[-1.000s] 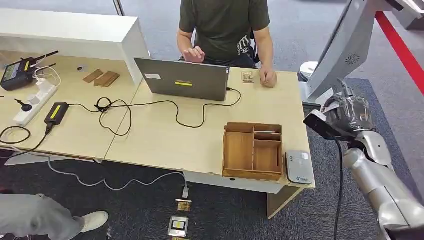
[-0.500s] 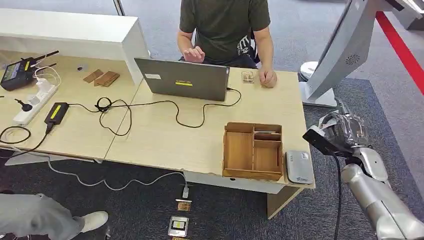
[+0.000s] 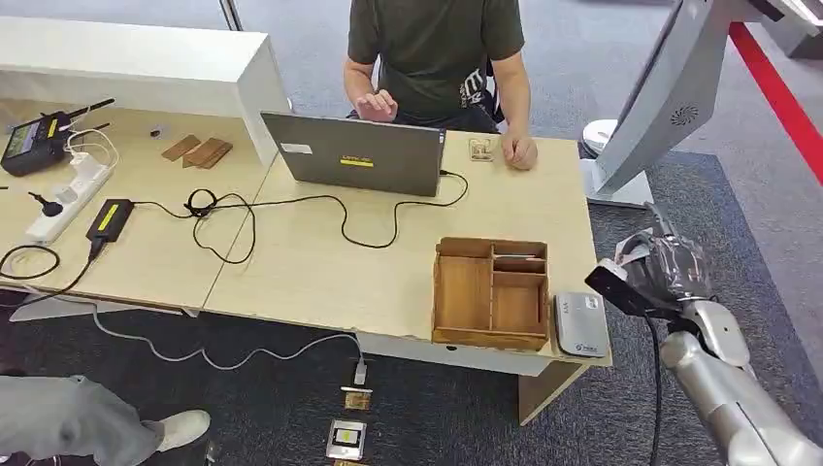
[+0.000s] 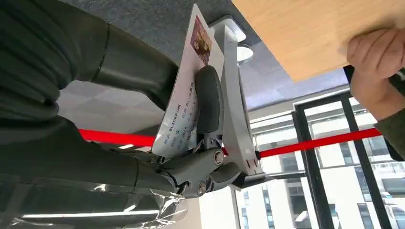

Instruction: Pass the card to the sensor for recognition and then transmit it.

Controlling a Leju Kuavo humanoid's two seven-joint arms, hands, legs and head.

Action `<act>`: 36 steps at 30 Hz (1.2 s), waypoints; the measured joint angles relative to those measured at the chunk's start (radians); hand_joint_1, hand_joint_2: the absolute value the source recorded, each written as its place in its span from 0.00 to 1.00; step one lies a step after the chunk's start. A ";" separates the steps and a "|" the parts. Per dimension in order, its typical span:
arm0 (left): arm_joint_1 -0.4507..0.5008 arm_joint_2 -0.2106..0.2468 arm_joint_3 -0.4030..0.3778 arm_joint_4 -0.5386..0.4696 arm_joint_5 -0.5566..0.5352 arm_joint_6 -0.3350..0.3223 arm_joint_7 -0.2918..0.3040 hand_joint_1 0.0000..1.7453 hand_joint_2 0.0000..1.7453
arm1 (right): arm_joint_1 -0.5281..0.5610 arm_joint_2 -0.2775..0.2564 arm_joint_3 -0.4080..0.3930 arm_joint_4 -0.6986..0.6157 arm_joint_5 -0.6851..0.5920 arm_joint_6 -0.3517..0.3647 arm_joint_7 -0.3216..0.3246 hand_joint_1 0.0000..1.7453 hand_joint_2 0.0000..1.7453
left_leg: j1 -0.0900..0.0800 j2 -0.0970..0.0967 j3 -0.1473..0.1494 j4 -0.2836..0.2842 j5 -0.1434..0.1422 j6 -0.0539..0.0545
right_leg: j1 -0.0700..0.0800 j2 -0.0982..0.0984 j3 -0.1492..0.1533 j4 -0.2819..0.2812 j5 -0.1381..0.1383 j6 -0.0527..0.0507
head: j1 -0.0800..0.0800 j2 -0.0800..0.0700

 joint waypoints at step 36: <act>-0.003 -0.009 0.000 0.000 0.001 0.071 0.095 0.00 0.00 | 0.119 -0.106 -0.053 -0.040 -0.057 0.037 0.000 1.00 1.00 | 0.000 0.000 0.000 0.000 -0.001 0.000 | 0.000 0.000 0.000 0.000 0.000 0.000 | 0.000 0.000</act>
